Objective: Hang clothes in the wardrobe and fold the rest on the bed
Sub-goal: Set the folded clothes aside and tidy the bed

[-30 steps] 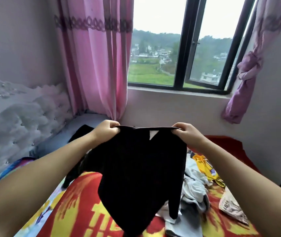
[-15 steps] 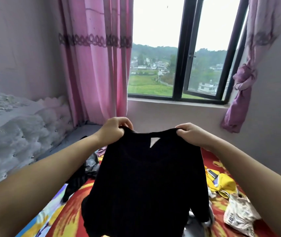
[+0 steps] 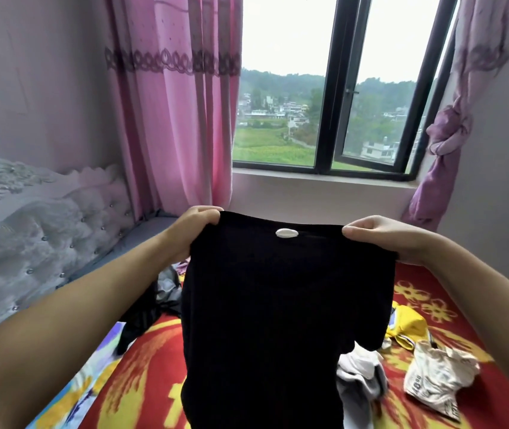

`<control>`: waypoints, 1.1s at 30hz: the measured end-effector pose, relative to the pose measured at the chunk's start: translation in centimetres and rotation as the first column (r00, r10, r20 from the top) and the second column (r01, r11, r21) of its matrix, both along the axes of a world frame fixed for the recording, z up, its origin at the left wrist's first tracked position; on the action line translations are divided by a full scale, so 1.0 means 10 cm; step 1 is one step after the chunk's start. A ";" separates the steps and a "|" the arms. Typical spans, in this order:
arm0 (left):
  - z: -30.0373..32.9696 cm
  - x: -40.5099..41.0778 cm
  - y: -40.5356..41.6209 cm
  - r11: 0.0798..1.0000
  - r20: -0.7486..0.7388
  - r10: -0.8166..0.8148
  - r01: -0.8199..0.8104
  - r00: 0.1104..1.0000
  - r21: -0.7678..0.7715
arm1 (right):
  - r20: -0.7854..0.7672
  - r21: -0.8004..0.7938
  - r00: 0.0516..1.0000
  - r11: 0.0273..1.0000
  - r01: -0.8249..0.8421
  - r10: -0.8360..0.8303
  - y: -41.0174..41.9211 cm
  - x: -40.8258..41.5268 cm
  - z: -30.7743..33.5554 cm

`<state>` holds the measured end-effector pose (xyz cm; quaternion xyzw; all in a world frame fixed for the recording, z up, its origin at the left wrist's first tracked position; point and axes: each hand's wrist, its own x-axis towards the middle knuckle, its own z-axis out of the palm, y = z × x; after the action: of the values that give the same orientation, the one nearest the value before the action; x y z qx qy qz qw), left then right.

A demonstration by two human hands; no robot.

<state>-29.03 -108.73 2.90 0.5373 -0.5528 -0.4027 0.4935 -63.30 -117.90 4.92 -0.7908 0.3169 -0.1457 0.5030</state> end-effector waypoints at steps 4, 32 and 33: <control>0.11 0.14 0.03 0.979 -0.120 -0.127 0.143 0.985 0.143 | -0.040 0.182 0.984 0.970 -0.162 0.172 -0.07 -0.14 0.02; 0.00 0.41 -0.02 0.985 0.359 0.160 -0.173 0.920 0.004 | -0.131 -0.513 0.822 0.747 0.422 -0.554 -0.05 0.53 -0.08; 0.02 0.25 -0.04 0.976 0.303 0.194 -0.215 0.933 0.039 | -0.114 -0.530 0.794 0.712 0.460 -0.597 -0.03 0.64 -0.09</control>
<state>-26.56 -109.16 3.05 0.6638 -0.5471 -0.2831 0.4242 -56.87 -118.23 3.97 -0.7756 0.5530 -0.2458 0.1795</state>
